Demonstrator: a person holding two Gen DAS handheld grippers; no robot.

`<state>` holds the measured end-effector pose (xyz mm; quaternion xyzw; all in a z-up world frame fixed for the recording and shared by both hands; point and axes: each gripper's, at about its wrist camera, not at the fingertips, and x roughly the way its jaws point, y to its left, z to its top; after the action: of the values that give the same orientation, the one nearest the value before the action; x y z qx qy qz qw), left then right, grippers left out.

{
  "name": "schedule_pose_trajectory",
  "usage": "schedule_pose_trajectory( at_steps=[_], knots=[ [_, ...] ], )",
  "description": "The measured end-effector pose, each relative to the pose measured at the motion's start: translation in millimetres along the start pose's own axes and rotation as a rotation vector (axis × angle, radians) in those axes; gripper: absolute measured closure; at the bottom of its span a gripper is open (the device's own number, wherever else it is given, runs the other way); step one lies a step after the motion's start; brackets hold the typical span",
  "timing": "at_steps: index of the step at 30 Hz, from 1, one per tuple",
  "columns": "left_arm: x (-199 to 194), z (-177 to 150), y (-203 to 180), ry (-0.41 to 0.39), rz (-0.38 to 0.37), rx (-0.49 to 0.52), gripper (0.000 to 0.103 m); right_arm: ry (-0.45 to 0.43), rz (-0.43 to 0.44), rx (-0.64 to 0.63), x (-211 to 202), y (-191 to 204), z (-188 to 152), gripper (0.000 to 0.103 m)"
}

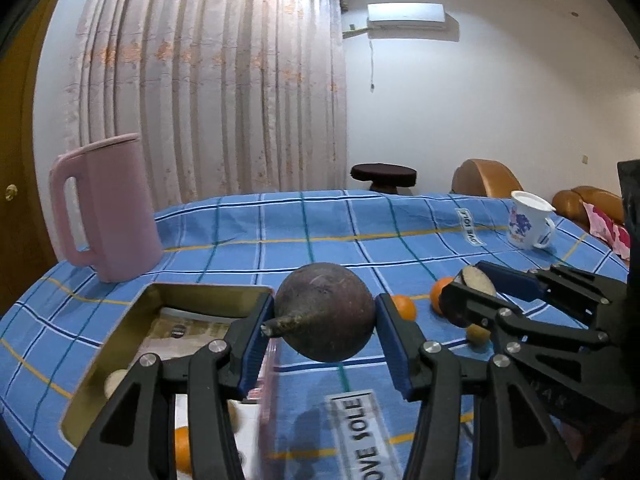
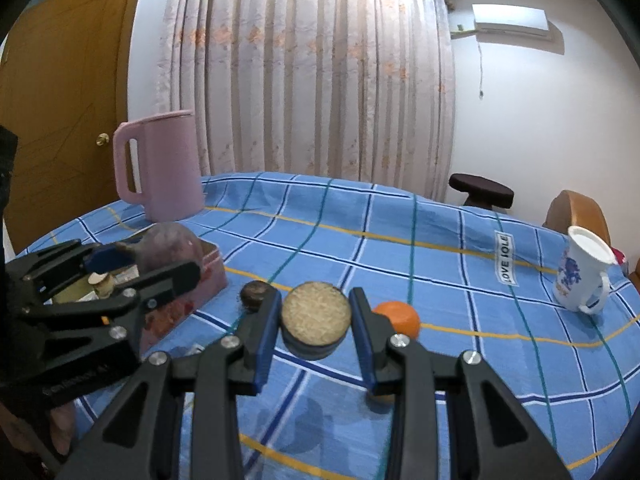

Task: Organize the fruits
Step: 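Lift and carry the purple fruit in the left tool over the tin while the right tool carries the jar, then open the left tool to drop the purple fruit into the tin while the right tool drops the jar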

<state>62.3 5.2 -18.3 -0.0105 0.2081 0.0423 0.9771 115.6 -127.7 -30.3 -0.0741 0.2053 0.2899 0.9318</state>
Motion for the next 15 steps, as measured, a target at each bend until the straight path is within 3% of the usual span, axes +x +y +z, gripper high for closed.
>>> schedule_pose_trajectory(
  at_steps=[15],
  knots=[
    [-6.9,0.6,69.6,0.055,0.151,-0.052,0.050,-0.018,0.146,-0.069,23.9,64.5,33.1,0.065]
  ],
)
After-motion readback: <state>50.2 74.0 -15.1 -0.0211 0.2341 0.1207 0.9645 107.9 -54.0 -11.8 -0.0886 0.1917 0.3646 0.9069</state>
